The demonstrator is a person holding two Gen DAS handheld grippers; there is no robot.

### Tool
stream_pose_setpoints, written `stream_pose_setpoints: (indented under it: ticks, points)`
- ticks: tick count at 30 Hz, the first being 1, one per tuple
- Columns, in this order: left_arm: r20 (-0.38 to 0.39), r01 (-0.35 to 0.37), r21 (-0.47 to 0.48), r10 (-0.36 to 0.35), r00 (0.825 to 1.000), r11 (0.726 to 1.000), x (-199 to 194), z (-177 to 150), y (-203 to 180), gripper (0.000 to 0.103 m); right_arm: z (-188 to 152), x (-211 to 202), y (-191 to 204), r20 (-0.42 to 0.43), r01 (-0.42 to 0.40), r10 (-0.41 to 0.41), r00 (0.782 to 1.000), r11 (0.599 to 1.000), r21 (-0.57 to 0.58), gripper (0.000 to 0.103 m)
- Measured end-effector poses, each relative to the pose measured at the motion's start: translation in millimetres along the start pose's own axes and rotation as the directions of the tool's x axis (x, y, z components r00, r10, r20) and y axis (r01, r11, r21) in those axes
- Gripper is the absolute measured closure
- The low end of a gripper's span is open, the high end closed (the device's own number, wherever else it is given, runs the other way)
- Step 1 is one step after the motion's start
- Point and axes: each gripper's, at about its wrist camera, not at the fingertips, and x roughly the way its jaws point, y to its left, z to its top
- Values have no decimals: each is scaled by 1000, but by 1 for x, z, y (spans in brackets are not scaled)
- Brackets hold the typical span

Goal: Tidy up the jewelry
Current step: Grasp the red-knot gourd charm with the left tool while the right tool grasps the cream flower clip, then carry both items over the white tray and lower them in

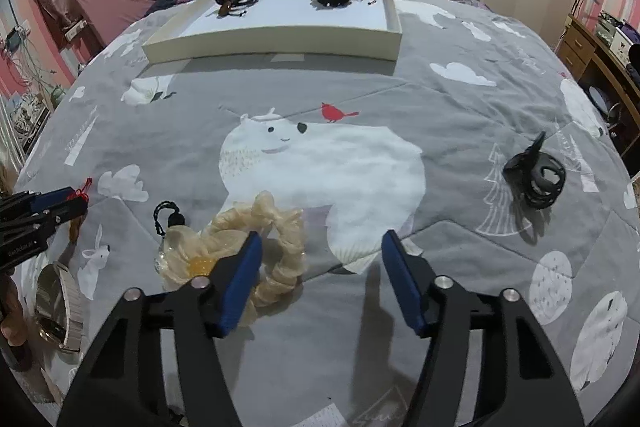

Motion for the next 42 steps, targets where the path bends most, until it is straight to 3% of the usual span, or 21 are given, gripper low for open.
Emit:
stream_pose_setpoints:
  ticks: [3,7,16,22,29,34,37,42]
  points:
    - [1,-4,1,4,1000,1000,1,0,-1,83,-1,8,2,-13,1,-1,1000,1000,-9,56]
    - [-1,0,-12,0,1000,1000,2,2,4,93,1,6,2,-4,-18,18,1000,1000,-13,86]
    - [18,26,-25,-25,1000,999,1,6,8,96,8,2,0,16,-31,31,999,999,-26,91]
    - [87,38,-32,-35,996,999,-16,23,10,96,24,-6,-7,67,-37,38,997,999,-20,92]
    - [178,10,8,-11,984,1000,-31,79,4,96,68,-20,-14,159,-30,34,987,999,-29,93]
    - [212,-12,37,4,977,999,-26,135,-2,96,128,-28,-20,241,-18,27,970,999,-40,93]
    - [234,-12,44,1,972,999,-13,176,-2,96,166,-21,-21,273,4,8,962,999,-43,93]
    - [193,-17,14,14,981,1000,42,245,6,96,228,13,-31,282,-3,6,959,1000,-11,93]
